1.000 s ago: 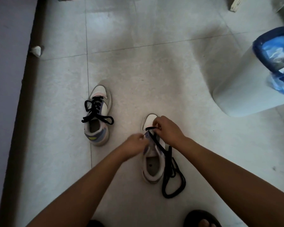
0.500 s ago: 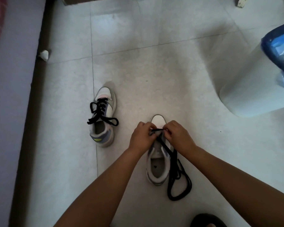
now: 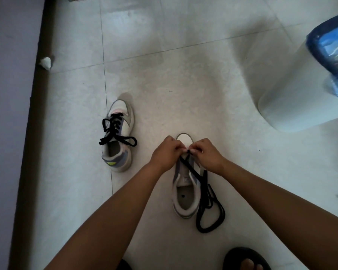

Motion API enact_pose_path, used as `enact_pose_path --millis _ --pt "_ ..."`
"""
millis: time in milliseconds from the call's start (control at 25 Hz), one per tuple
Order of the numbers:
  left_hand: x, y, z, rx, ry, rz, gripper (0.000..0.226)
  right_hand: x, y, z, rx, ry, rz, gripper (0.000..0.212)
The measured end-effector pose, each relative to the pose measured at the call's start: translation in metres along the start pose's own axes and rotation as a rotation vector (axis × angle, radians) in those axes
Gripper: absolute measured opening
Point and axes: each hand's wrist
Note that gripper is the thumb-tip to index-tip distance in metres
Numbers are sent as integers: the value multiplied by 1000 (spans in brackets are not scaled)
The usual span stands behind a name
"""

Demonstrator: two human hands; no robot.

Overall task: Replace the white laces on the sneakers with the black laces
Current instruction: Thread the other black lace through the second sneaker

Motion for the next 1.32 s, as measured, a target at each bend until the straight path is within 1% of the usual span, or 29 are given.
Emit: enact_pose_path --millis 40,80,120,200,280,360,400,440,480,560,600,640,680,760,840,880,920,1000,1040,1080,1200,1240,1320 --pt "1 2 1 -17 -3 -15 20 -1 1 -1 51 60 -46 17" --pt "1 4 1 -30 -16 -28 21 -2 1 -2 78 84 -51 16" --pt "2 5 2 -40 -48 -36 23 -2 -1 -3 74 68 -7 13" --pt "4 5 2 -62 -126 -38 23 1 -8 2 -29 -62 137 11" --pt "3 2 2 -91 -186 -20 22 5 -14 7 -169 -194 169 12" --pt "3 0 3 -117 -236 -4 19 7 -13 9 -210 -205 185 11" --pt "4 -2 4 -130 -244 5 18 8 -11 10 -163 -148 202 10" --pt "6 -4 5 -148 -232 26 16 8 -9 11 -75 -42 203 10" --pt "9 -8 7 -172 -194 58 15 7 -9 12 39 114 176 12" --pt "16 -20 10 -180 -51 152 17 8 -12 15 330 499 35 15" --pt "20 -27 12 -142 23 200 17 10 -14 18 431 619 -21 15" --pt "23 -33 13 -94 78 240 15 10 -16 20 455 649 -39 14" --pt "26 -38 13 -61 120 259 14 11 -17 22 406 598 -17 13" --pt "28 -47 15 -35 204 256 22 13 -19 26 196 373 138 9" --pt "29 -54 18 -31 252 229 28 16 -23 29 96 240 250 6" --pt "30 -56 20 -57 227 224 28 17 -25 32 89 213 268 6" --pt "30 -55 24 -119 171 231 26 17 -26 35 94 213 267 6" --pt "30 -48 30 -296 50 246 22 18 -27 36 118 256 253 5" --pt "30 -45 32 -366 23 250 21 18 -27 34 122 263 249 6" --pt "29 -42 33 -396 17 256 21 18 -26 32 118 254 249 7" --pt "28 -43 34 -318 62 235 22 22 -23 27 120 223 257 6" --pt "28 -43 33 -288 102 195 24 23 -22 27 138 221 273 5" --pt "29 -42 33 -287 191 98 27 24 -21 25 175 237 279 7"
Point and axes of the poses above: each hand's wrist, its own y-axis towards the middle knuckle, its own x-axis out of the palm, z = x × y, and after that the axes turned 15 degrees about z, right-handed
